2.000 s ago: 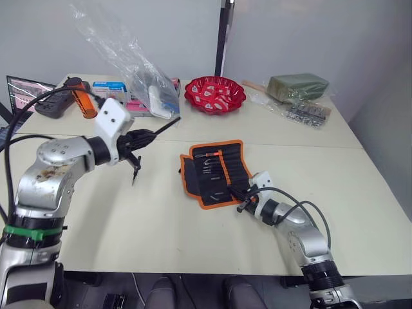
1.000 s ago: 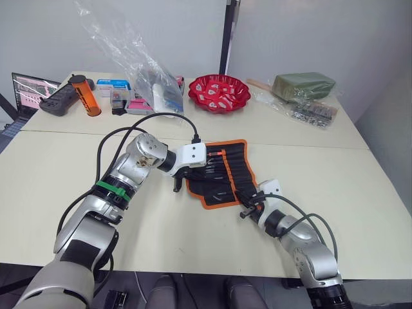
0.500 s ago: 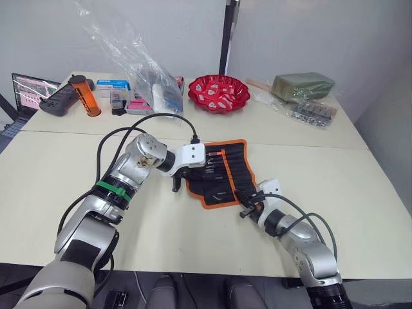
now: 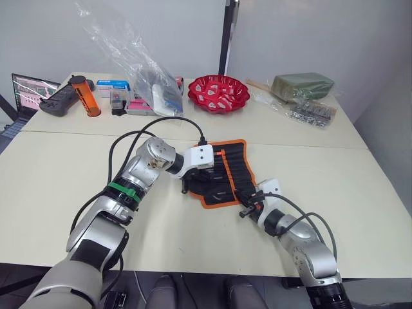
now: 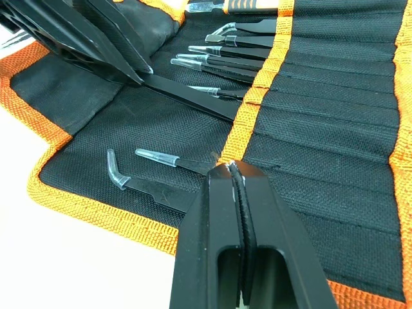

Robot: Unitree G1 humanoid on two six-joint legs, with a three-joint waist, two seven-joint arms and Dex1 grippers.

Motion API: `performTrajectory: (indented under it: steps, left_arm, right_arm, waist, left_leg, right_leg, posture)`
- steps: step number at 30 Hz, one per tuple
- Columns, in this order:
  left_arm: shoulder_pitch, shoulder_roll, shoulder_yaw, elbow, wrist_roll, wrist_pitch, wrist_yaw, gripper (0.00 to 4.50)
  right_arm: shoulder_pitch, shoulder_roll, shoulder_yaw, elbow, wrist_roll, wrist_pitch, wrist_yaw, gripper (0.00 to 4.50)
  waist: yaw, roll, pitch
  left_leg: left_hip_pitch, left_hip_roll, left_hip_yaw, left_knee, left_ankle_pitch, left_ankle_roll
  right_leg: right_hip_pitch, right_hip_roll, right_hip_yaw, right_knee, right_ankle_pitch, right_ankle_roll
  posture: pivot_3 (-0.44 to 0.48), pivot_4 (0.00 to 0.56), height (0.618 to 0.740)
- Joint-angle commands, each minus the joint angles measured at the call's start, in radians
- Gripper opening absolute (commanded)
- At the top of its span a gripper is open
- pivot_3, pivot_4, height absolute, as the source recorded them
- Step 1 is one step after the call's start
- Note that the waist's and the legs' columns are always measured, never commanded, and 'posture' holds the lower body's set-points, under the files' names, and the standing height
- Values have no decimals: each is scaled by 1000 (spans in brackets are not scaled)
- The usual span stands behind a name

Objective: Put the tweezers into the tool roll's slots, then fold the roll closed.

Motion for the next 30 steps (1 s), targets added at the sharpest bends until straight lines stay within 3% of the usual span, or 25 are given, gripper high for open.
performTrajectory:
  steps: [1, 4, 8, 17, 30]
  left_arm:
    - [-34, -34, 30, 17, -4, -10, 34, 47]
    - [-27, -94, 74, 53, -62, 40, 44, 47]
    - [-20, -128, 71, 97, -36, 1, 74, 47]
    - [-66, -179, 47, 211, 37, -139, 134, 47]
    - [-75, -223, 68, 300, 58, -168, 184, 47]
  right_arm:
    - [28, -11, 21, 39, -7, 59, 3, 0]
    - [31, -9, 24, 40, -8, 58, 1, 0]
    - [34, -12, 25, 37, -7, 60, 3, 0]
    - [44, -26, 24, 34, -9, 61, 8, 0]
    - [48, -32, 30, 35, -10, 60, 15, 0]
  waist:
    - [1, 0, 0]
    - [1, 0, 0]
    - [1, 0, 0]
    - [7, 0, 0]
    - [7, 1, 0]
  left_leg:
    - [0, 0, 0, 0, 0, 0]
    - [0, 0, 0, 1, 0, 0]
    - [0, 0, -1, 2, 0, 0]
    - [0, -1, -1, 5, 0, 0]
    - [-1, -1, -1, 11, 0, 0]
  right_leg:
    - [0, 0, 0, 0, 0, 0]
    - [1, 0, 0, 0, 0, 0]
    - [1, 0, 0, 0, 0, 1]
    - [2, 0, 0, 0, 1, 2]
    - [4, 0, 0, 0, 3, 4]
  posture:
    - [0, 150, 729]
    - [0, 150, 729]
    - [0, 150, 729]
    - [0, 150, 729]
    - [0, 150, 729]
